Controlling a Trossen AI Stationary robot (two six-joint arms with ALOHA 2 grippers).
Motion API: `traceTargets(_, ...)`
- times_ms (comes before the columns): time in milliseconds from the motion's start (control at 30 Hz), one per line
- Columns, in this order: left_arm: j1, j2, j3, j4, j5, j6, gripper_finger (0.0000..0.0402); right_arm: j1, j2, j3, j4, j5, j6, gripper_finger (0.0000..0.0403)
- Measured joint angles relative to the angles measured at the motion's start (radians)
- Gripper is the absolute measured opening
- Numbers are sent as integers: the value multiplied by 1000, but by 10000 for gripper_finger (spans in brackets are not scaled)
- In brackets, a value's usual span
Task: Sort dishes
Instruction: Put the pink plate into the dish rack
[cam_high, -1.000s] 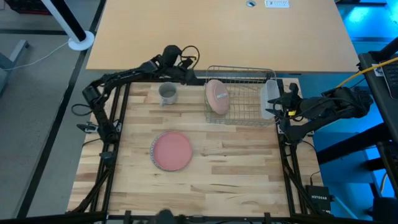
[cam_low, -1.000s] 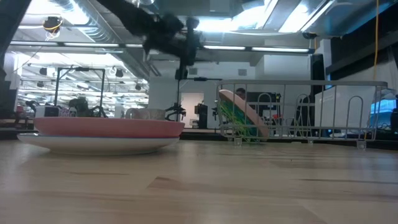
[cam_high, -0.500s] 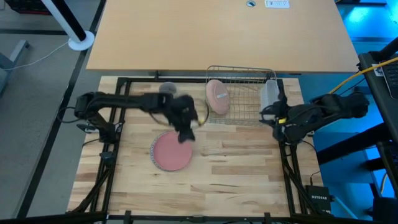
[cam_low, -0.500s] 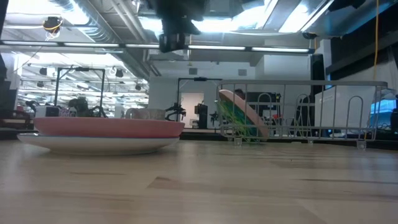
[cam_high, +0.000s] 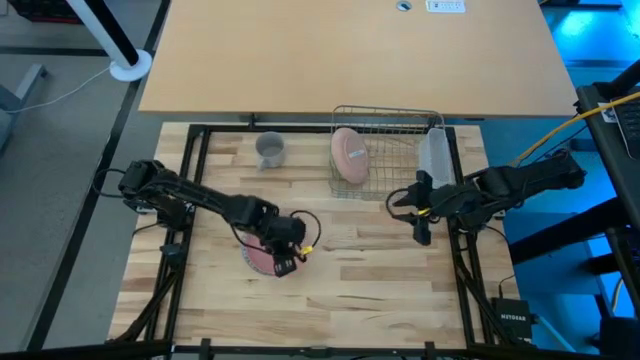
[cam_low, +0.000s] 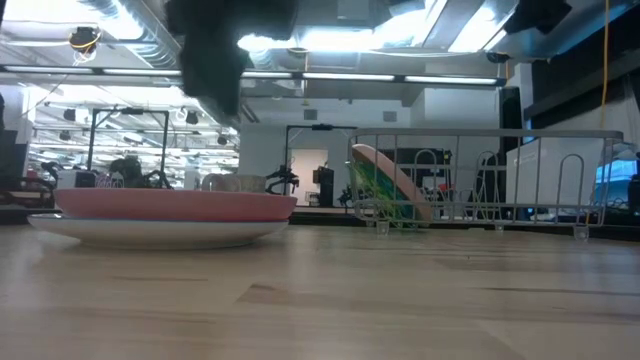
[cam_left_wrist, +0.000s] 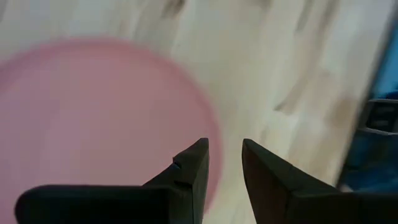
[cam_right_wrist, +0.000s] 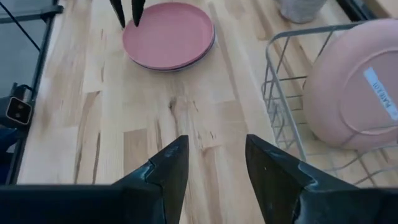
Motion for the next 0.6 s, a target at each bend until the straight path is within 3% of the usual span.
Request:
traceTargets(133, -40, 0, -65, 18, -22, -67, 88, 0, 57, -1, 14, -8, 23, 163)
traceTargets(400, -111, 1, -202, 218, -22, -131, 88, 0, 161, -1, 19, -17, 32, 163)
traceTargets(600, -145, 1, -215, 226, -22, -154, 88, 0, 213, -1, 45, -17, 32, 163)
